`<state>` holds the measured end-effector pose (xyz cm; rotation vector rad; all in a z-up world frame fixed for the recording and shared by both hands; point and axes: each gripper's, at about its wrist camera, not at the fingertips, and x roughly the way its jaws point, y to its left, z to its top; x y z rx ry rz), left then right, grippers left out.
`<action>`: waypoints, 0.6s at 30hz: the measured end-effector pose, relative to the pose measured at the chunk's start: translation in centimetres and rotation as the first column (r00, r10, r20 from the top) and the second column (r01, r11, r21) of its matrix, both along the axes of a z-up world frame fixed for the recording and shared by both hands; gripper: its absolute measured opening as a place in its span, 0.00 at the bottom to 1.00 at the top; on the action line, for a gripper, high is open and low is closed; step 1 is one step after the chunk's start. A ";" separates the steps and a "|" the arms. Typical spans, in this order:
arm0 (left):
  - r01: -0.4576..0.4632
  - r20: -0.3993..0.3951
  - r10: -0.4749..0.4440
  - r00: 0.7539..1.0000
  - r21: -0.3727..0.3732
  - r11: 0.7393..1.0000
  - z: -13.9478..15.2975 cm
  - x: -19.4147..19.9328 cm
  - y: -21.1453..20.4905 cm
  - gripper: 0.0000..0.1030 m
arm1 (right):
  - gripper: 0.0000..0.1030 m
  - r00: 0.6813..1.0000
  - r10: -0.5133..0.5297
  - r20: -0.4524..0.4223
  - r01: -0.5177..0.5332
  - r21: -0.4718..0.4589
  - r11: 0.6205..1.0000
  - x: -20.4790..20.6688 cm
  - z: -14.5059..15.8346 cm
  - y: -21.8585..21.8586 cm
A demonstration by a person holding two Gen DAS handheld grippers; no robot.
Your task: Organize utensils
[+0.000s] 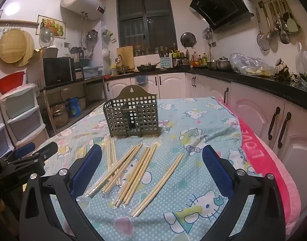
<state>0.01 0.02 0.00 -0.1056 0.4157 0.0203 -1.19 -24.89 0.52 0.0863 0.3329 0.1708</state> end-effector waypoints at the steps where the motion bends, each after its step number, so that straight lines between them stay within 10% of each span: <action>1: 0.000 0.002 0.000 1.000 0.001 1.000 0.0 0.0 0.0 0.90 | 0.94 1.000 0.001 0.000 -0.001 0.000 1.000 0.0 0.0 0.0; 18: 0.007 0.007 -0.007 1.000 -0.007 1.000 0.6 0.0 -0.1 0.90 | 0.94 1.000 0.002 0.006 -0.002 0.003 1.000 0.0 0.0 -0.1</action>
